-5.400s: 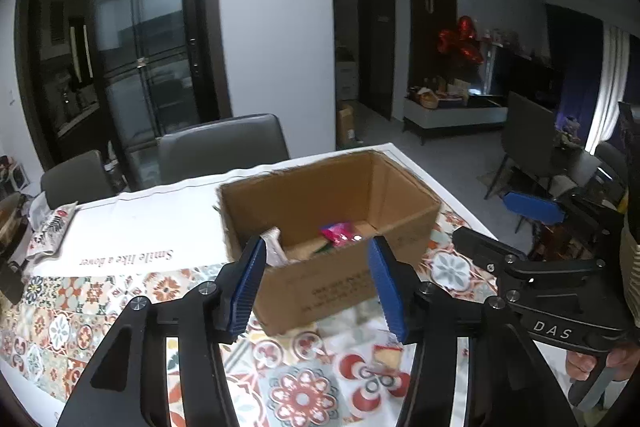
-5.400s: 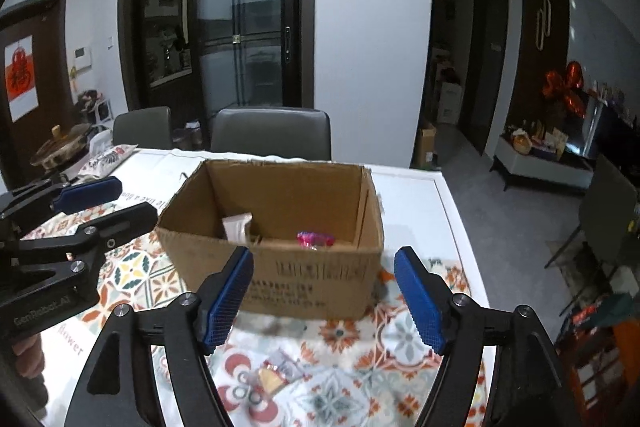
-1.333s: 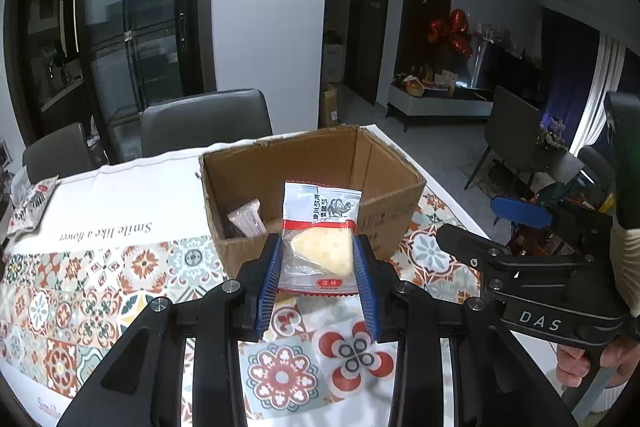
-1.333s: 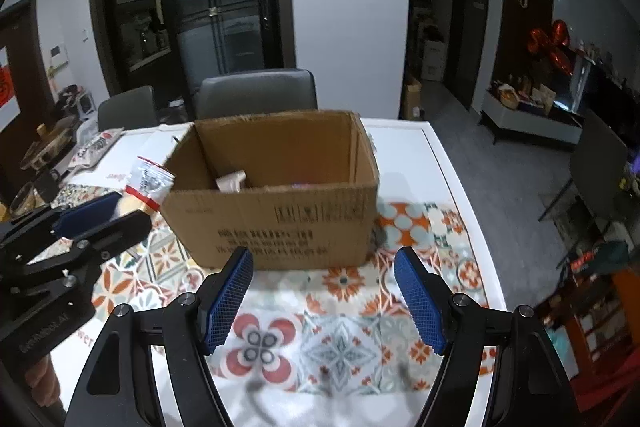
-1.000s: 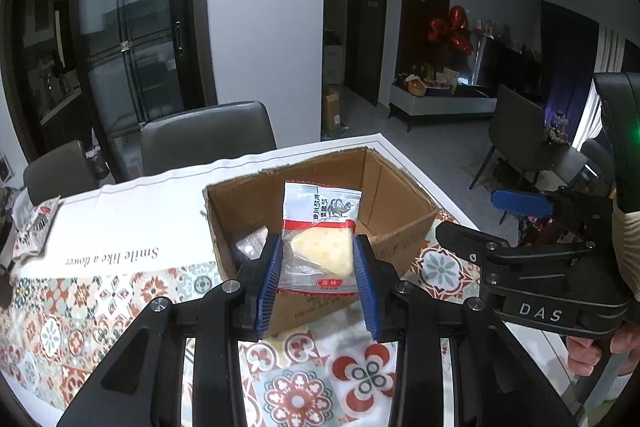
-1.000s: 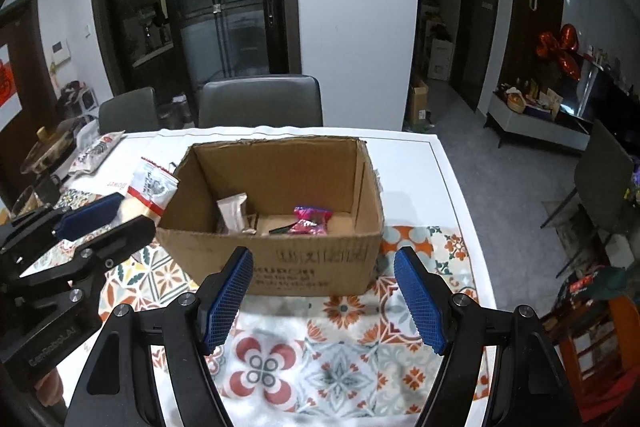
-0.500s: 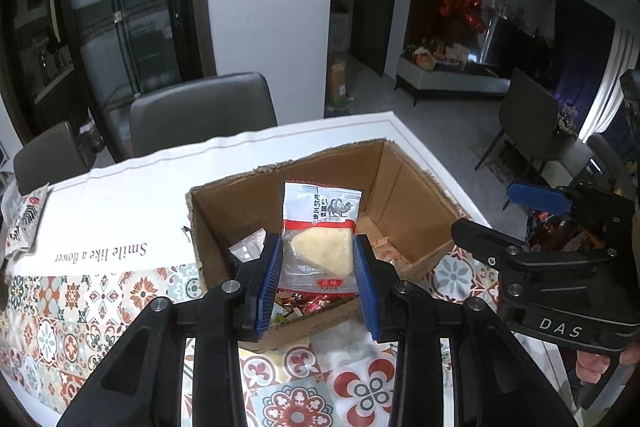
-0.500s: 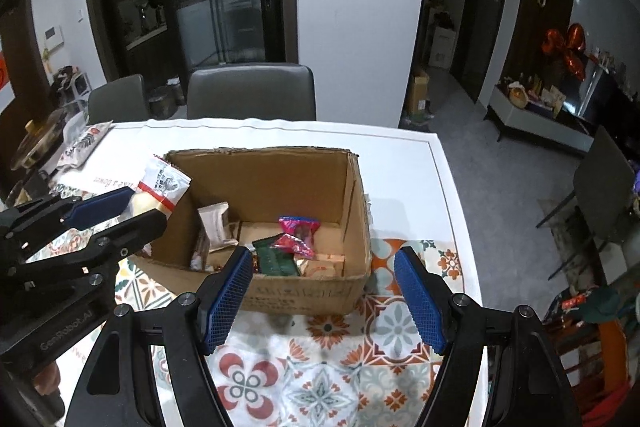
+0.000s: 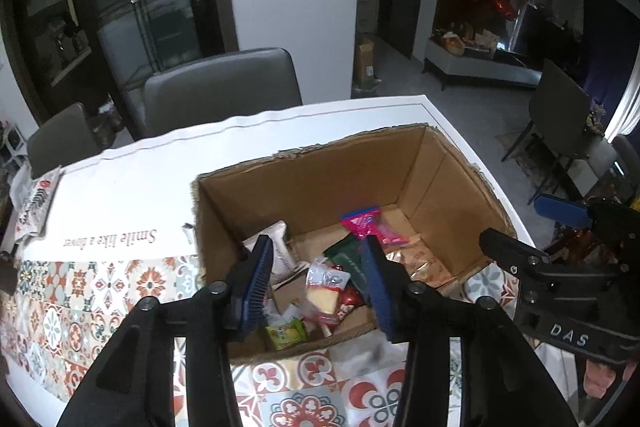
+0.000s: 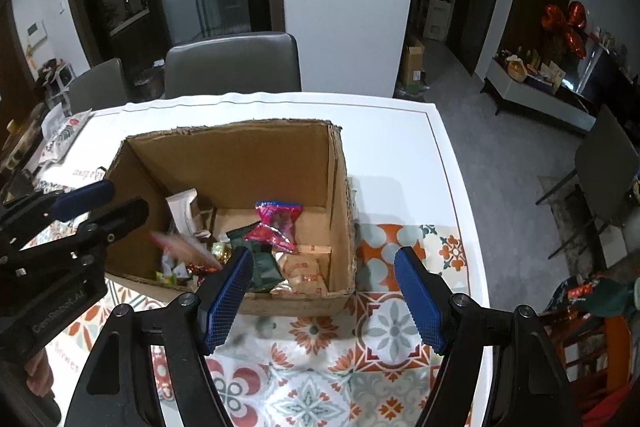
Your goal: Organize snacks
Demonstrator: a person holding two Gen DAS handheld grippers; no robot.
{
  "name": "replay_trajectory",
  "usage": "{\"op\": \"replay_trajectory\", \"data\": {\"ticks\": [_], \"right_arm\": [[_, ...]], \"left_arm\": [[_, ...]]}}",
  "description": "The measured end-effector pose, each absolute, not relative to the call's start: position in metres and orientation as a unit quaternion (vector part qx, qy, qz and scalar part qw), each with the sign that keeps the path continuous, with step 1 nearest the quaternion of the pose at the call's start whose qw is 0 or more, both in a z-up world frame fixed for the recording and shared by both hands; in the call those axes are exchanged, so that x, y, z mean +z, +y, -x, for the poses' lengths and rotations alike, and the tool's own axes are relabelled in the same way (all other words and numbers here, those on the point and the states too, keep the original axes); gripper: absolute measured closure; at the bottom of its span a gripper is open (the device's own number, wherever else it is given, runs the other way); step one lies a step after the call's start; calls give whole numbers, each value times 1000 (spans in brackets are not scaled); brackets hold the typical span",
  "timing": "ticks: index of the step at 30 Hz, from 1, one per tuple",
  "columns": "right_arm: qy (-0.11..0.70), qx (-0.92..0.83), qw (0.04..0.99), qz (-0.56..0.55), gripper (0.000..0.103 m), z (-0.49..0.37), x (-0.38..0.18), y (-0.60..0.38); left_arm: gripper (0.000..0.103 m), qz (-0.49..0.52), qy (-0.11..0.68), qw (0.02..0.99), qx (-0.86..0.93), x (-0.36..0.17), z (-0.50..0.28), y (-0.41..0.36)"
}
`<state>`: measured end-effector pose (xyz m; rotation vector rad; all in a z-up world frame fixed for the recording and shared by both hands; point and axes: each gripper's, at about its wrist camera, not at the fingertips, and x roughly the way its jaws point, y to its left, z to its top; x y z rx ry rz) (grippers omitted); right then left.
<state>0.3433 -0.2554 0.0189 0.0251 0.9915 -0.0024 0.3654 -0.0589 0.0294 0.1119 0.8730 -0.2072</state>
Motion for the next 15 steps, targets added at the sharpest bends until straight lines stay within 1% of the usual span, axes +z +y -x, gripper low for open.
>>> {"op": "replay_trajectory", "data": {"ticks": [3, 8, 15], "right_arm": [[473, -1, 881, -6, 29, -338, 20, -253], [460, 8, 888, 2, 29, -320, 26, -245], [438, 18, 899, -9, 29, -286, 33, -239]], "left_arm": [[49, -59, 407, 907, -90, 33, -351, -55], [45, -64, 384, 918, -72, 39, -325, -47], [29, -67, 333, 939, -55, 53, -280, -40]]}}
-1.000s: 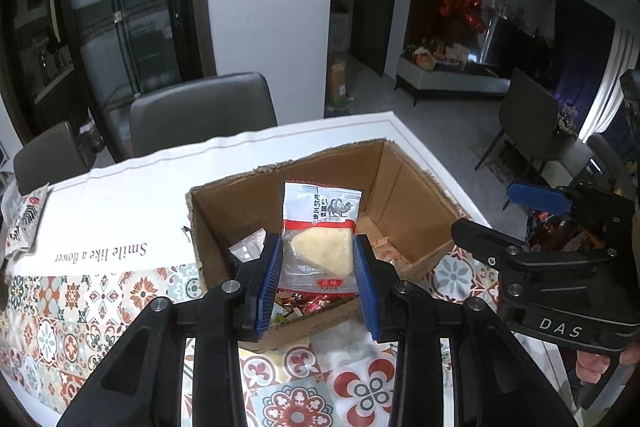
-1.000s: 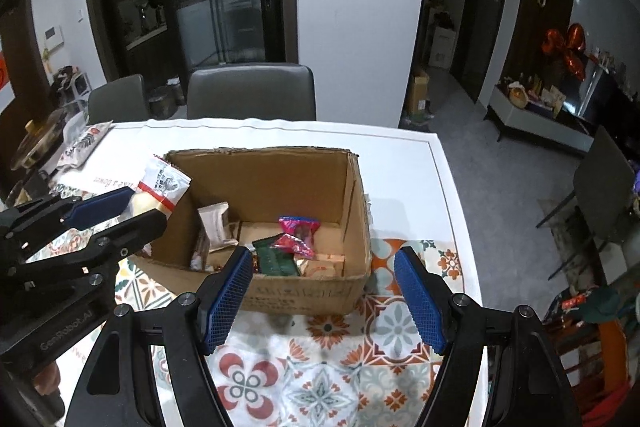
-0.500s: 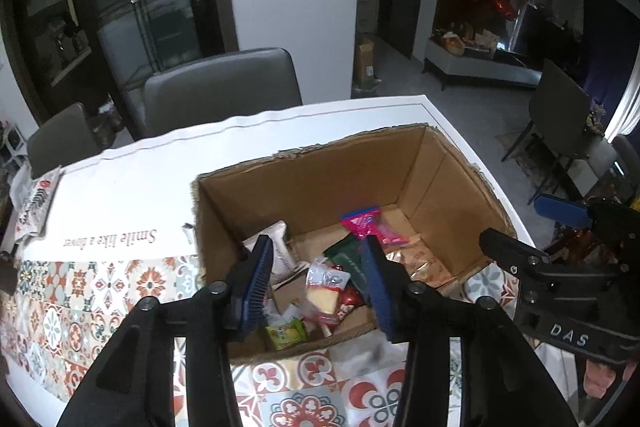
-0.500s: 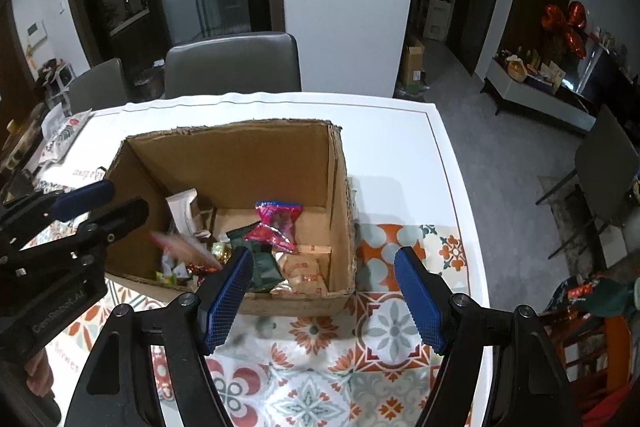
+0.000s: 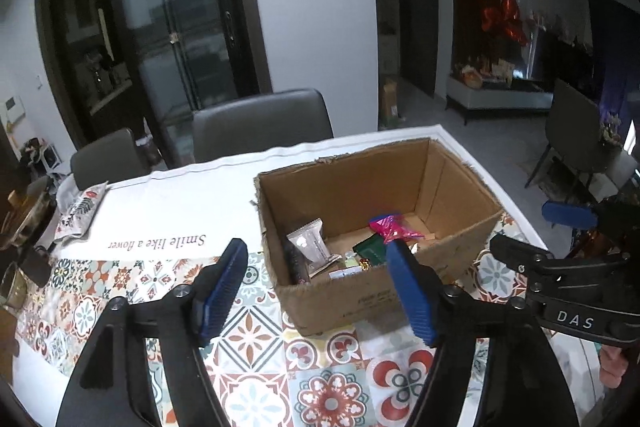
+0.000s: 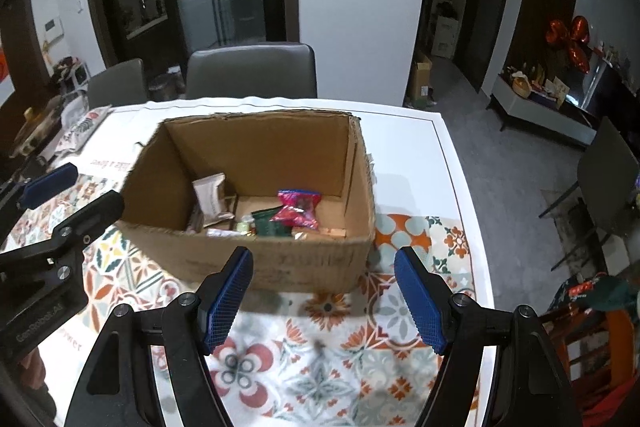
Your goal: Organize snacks
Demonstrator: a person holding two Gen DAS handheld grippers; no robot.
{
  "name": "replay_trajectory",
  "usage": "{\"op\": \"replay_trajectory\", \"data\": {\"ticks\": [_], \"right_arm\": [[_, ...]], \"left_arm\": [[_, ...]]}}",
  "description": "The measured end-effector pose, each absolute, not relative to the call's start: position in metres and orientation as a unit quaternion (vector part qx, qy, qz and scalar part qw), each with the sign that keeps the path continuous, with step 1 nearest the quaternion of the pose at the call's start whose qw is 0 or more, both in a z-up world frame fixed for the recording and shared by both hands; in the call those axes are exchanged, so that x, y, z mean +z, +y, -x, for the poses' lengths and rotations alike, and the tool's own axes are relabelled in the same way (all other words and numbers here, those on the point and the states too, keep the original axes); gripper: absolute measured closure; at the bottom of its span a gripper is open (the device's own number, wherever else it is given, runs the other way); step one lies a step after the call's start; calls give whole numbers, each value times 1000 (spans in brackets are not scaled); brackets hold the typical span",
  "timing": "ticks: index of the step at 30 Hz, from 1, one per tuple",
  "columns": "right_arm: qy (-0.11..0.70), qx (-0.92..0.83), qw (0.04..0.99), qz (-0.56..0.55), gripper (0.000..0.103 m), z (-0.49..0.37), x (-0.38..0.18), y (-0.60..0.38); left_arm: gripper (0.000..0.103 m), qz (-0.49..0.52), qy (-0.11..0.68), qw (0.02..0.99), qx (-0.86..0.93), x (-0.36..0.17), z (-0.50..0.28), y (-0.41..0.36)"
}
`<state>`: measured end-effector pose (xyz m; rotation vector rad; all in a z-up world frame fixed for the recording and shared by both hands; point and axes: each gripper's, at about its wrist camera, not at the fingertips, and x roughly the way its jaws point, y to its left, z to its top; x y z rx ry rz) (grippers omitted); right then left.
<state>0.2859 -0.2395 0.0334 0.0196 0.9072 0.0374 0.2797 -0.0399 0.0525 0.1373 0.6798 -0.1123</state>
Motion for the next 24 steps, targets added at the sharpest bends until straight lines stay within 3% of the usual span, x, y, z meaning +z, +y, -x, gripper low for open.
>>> {"op": "replay_trajectory", "data": {"ticks": [4, 15, 24], "right_arm": [[416, 15, 909, -23, 18, -260, 38, -239], [345, 5, 938, -11, 14, -177, 53, -227], [292, -2, 956, 2, 9, -113, 56, -218]], "left_arm": [[22, -54, 303, 950, -58, 60, -249, -33], [3, -53, 244, 968, -30, 60, -174, -16], [0, -43, 223, 974, -16, 56, -118, -9]]}}
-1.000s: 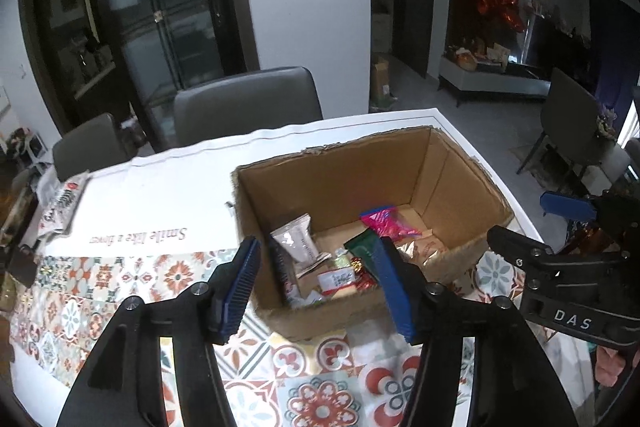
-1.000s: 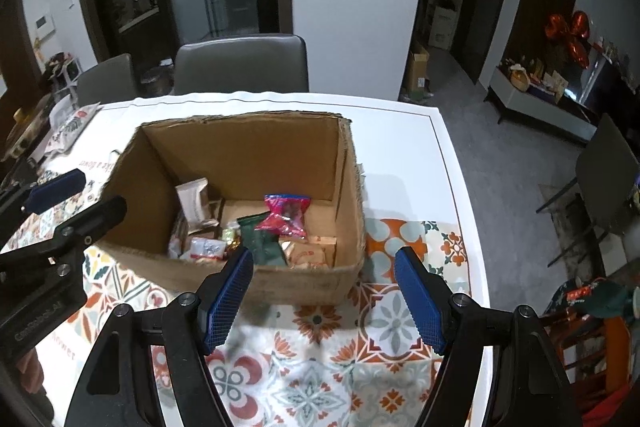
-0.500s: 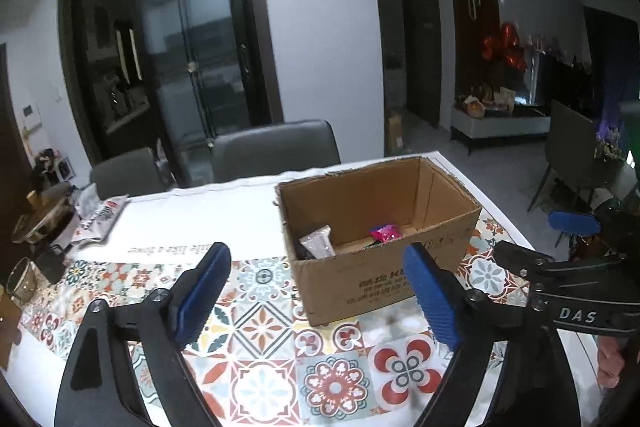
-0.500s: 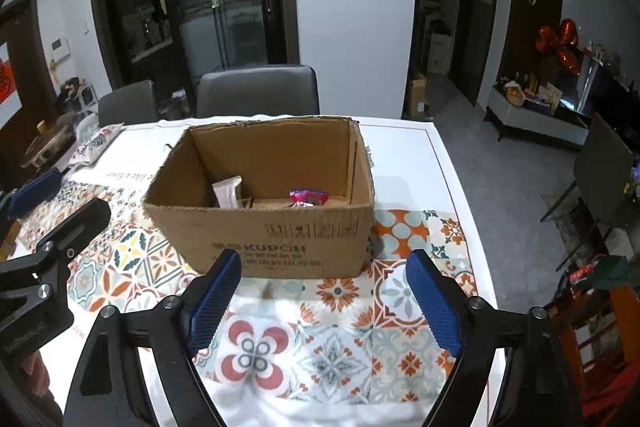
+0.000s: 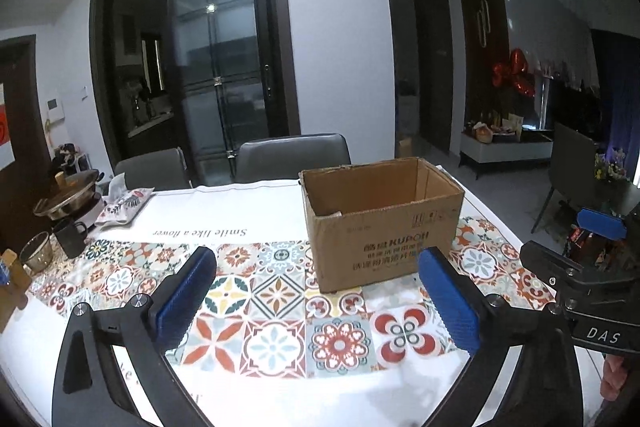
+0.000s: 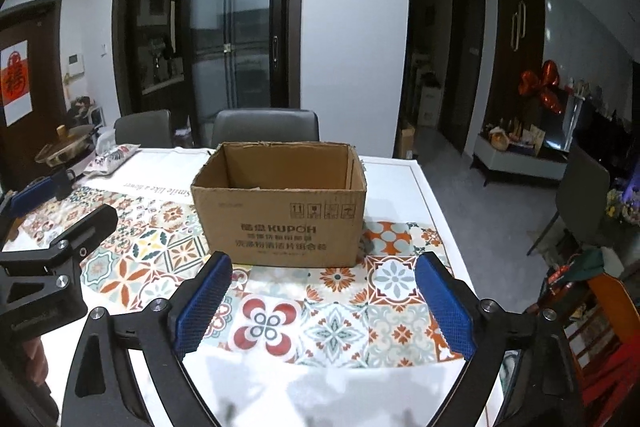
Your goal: Organize snacks
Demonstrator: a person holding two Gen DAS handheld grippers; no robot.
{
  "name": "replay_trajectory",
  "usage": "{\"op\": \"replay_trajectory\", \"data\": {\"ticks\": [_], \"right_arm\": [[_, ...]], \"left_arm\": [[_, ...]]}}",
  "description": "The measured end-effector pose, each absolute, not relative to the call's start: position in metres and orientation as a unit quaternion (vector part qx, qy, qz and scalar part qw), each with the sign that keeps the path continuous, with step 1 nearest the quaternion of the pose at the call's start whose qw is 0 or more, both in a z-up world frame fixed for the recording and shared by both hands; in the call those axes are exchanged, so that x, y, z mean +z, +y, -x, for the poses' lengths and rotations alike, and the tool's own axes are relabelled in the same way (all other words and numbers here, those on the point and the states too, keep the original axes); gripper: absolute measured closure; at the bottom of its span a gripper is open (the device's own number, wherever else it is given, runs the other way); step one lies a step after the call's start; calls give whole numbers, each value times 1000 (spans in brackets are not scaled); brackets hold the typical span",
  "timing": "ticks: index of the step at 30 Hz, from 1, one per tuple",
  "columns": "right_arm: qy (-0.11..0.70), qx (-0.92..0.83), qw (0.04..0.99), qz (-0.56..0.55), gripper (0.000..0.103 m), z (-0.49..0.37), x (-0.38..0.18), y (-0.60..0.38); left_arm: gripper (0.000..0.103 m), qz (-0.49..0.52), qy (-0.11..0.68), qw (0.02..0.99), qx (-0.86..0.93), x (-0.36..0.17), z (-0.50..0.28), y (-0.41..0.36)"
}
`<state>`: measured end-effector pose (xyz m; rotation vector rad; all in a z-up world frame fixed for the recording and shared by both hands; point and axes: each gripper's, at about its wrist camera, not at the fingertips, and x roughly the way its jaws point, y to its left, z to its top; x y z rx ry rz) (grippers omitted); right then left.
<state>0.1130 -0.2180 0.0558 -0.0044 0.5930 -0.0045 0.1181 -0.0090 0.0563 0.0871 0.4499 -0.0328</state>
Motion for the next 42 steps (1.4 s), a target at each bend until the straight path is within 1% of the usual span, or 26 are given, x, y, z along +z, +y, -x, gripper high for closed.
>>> {"op": "replay_trajectory", "data": {"ticks": [14, 42], "right_arm": [[276, 7, 961, -11, 9, -68, 58, -213], [260, 3, 966, 0, 9, -51, 62, -210]], "left_arm": [[0, -39, 211, 976, -37, 60, -75, -6], [0, -45, 206, 977, -32, 62, -59, -6]]}}
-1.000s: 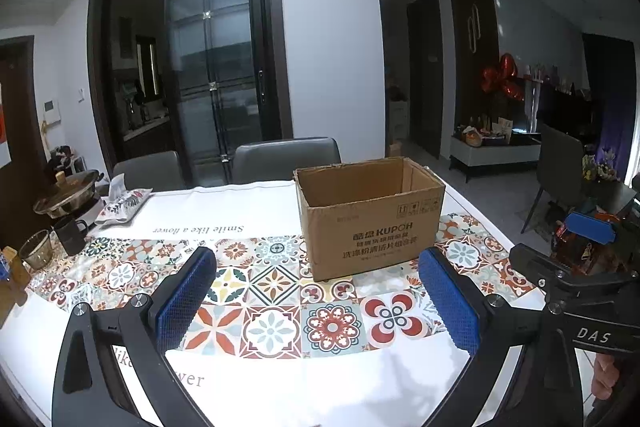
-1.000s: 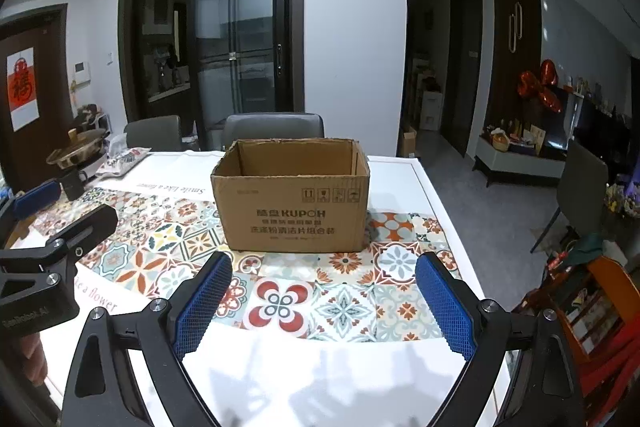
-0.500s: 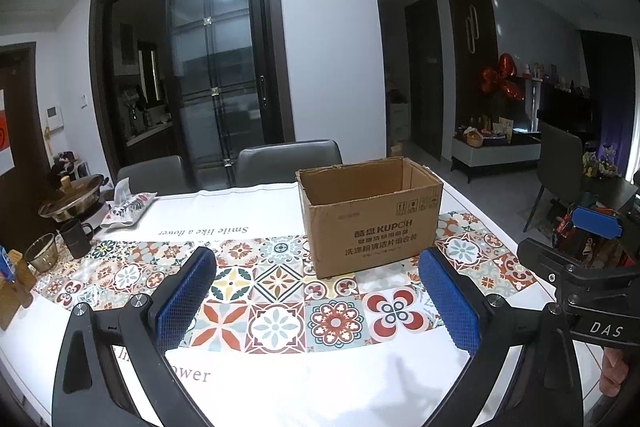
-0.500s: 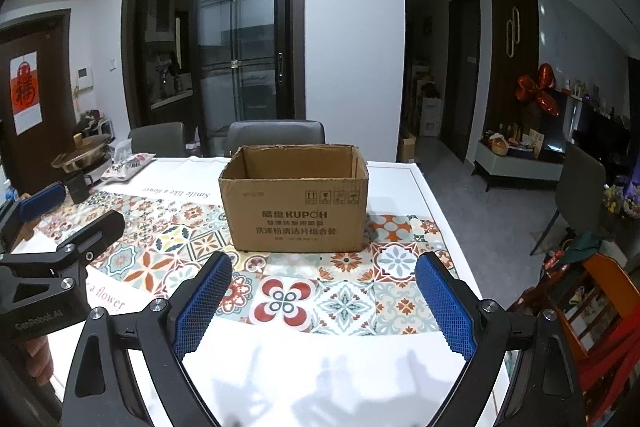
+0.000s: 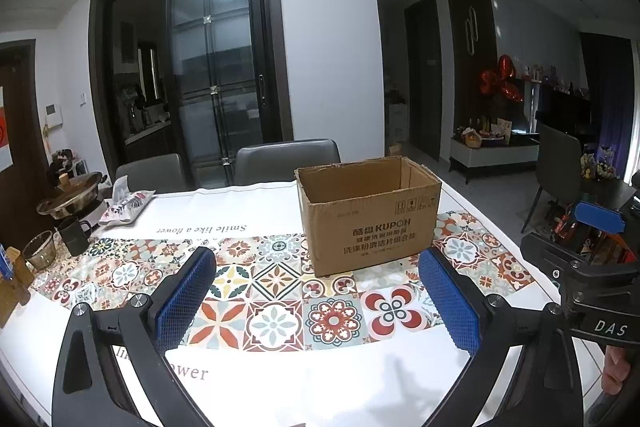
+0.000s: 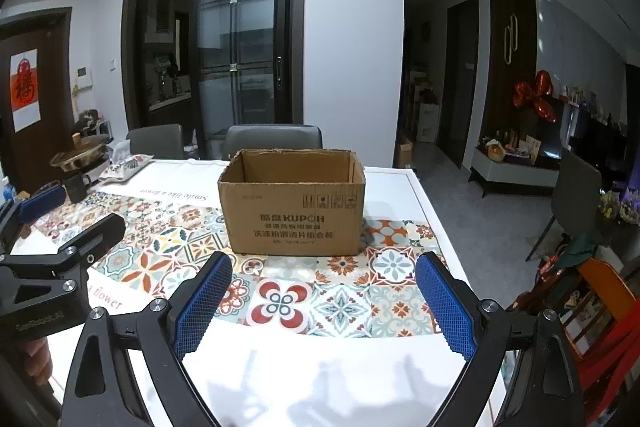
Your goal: Organize snacks
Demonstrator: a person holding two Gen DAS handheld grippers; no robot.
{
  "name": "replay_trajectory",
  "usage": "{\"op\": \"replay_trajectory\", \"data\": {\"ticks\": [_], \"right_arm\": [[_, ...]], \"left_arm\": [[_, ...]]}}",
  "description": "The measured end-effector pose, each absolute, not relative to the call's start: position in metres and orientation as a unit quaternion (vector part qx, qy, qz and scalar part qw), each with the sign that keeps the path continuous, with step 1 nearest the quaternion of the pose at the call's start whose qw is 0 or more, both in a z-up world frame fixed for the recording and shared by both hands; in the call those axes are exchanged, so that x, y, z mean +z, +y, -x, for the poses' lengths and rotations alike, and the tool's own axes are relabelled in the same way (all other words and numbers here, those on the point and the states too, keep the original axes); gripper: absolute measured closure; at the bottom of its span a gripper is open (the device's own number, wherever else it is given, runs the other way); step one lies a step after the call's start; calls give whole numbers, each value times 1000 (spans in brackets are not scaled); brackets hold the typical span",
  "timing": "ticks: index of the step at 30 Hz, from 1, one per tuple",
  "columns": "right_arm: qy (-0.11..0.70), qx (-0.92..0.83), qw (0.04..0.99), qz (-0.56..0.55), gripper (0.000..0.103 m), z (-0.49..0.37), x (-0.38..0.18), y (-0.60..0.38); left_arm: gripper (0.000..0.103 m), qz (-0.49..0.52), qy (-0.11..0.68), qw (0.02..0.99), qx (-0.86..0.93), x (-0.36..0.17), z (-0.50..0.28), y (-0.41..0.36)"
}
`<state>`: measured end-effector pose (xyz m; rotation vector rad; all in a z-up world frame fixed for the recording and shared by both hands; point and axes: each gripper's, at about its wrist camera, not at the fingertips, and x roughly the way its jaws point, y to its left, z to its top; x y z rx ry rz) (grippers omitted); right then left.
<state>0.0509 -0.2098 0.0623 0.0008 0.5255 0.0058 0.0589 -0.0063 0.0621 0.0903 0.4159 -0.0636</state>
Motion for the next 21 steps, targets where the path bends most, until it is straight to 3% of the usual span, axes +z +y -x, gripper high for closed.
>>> {"op": "replay_trajectory", "data": {"ticks": [21], "right_arm": [[263, 5, 965, -1, 9, -50, 60, -209]], "left_arm": [[0, -39, 210, 977, -28, 61, -62, -5]]}}
